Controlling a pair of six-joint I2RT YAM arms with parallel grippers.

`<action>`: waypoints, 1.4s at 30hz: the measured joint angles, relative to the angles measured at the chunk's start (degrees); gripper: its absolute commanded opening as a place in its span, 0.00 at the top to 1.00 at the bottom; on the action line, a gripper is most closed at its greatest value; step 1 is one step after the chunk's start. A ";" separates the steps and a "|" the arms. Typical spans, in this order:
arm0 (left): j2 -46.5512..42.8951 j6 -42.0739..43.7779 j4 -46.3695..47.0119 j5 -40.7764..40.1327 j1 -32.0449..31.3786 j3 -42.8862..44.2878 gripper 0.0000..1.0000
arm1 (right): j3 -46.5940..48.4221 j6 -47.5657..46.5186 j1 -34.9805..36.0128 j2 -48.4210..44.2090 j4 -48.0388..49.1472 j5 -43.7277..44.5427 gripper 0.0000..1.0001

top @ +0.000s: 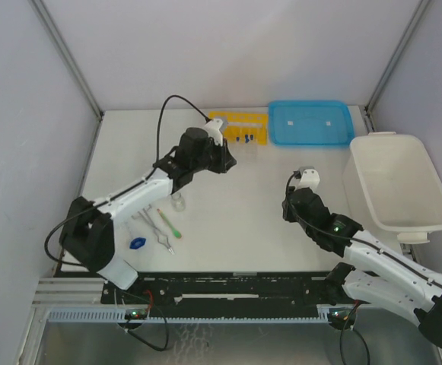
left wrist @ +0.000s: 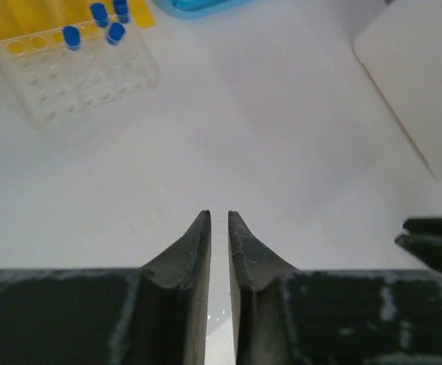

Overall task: Organize the chemistry lab equipment
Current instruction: Move the test tube rack to the center of the board, then move the storage box to the center of the board.

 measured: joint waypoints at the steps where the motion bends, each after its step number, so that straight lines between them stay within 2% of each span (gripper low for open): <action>1: -1.70 0.63 0.31 -0.42 -0.72 -1.33 0.72 | 0.00 0.02 0.00 -0.09 -0.09 0.04 0.73; 4: -6.21 2.71 0.63 -1.25 -2.86 -6.56 0.57 | 0.09 0.09 -0.04 -1.25 -1.16 0.59 0.65; 5: -7.26 3.21 0.59 -1.42 -3.32 -8.37 0.44 | 0.33 0.26 -0.13 -1.92 -1.79 0.92 0.62; 6: -8.15 3.54 0.26 -1.55 -3.63 -10.12 0.08 | 0.92 0.44 -0.44 -2.49 -2.97 1.18 0.58; 7: -8.85 4.26 -0.09 -1.75 -3.82 -11.43 0.01 | 1.86 0.79 -1.03 -3.15 -4.04 1.53 0.50; 9: -10.62 4.85 -0.59 -2.14 -4.48 -14.73 0.00 | 4.39 1.51 -2.80 -4.20 -5.53 1.92 0.22; 11: -13.22 5.05 -1.33 -2.49 -5.14 -18.05 0.00 | 7.58 2.12 -6.43 -4.55 -6.16 2.14 0.16; 15: -20.11 5.46 -2.54 -3.06 -6.86 -23.04 0.00 | 13.29 2.21 -17.16 -2.47 -6.10 -0.24 0.16; 19: -27.56 5.46 -2.32 -3.96 -7.96 -26.86 0.00 | 20.33 2.14 -28.35 4.31 -6.45 -4.26 0.17; 25: -33.53 5.42 -2.29 -4.48 -7.98 -30.91 0.00 | 27.91 2.16 -38.51 14.69 -6.49 -6.01 0.20; 30: -34.51 5.38 -1.92 -4.31 -7.98 -33.00 0.00 | 33.53 2.34 -41.92 21.68 -6.86 -4.11 0.22; 36: -38.14 5.33 -1.95 -4.50 -8.00 -35.21 0.00 | 40.65 2.58 -42.88 30.80 -7.72 0.35 0.22; 42: -40.65 5.33 -1.92 -5.33 -8.00 -35.43 0.00 | 41.70 3.08 -45.86 35.87 -8.26 1.73 0.24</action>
